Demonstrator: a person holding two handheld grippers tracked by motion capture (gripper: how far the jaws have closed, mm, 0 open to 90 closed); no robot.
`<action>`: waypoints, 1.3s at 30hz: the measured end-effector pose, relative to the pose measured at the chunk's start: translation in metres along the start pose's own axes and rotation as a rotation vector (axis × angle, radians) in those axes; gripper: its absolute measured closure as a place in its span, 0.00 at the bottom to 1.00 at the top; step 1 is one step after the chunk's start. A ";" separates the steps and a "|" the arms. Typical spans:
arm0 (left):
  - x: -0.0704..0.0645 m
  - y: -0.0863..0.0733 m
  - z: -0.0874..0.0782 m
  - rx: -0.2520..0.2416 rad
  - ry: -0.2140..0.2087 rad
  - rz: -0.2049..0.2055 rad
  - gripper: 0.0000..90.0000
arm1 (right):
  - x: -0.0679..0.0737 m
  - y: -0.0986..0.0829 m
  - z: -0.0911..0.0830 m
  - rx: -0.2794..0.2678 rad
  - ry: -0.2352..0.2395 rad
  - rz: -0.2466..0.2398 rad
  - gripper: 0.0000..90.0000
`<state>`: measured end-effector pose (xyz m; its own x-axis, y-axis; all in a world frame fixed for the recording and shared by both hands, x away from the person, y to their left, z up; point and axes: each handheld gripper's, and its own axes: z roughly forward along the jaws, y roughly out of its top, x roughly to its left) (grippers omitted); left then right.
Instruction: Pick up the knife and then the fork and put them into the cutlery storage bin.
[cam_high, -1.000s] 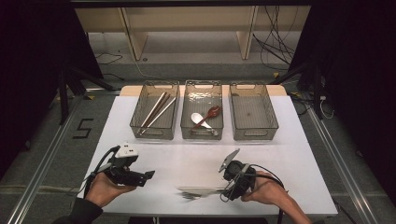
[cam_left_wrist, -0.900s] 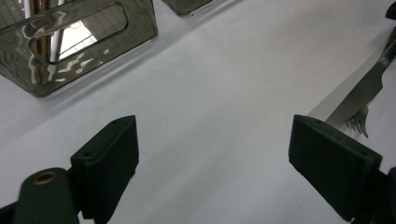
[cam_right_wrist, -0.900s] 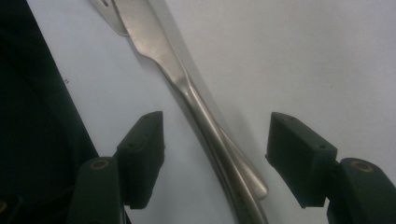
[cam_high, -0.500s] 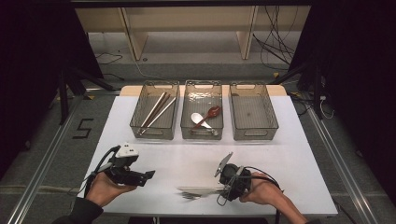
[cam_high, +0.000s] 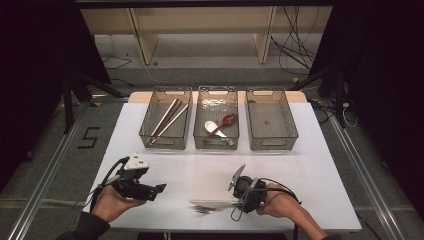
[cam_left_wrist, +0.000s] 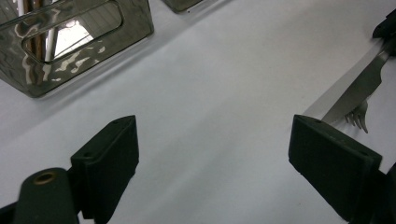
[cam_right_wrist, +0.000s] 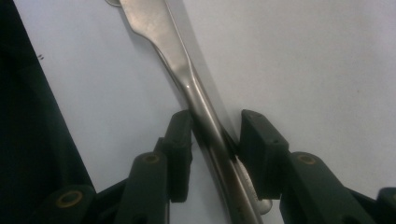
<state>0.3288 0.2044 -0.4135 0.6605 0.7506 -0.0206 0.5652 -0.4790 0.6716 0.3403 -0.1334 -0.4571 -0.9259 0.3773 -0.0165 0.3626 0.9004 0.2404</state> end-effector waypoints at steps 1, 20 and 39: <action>0.000 0.000 0.000 0.005 0.000 0.005 0.17 | 0.001 0.001 0.000 -0.001 -0.005 -0.003 0.74; -0.001 -0.001 0.001 0.017 -0.002 0.007 0.17 | 0.002 0.002 -0.005 0.014 0.002 -0.076 0.89; -0.001 -0.001 0.002 0.021 -0.002 0.007 0.17 | -0.014 0.011 0.001 0.030 0.000 0.048 0.88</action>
<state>0.3284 0.2030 -0.4159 0.6656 0.7461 -0.0176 0.5707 -0.4936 0.6562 0.3570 -0.1290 -0.4550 -0.9074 0.4203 -0.0053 0.4097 0.8873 0.2119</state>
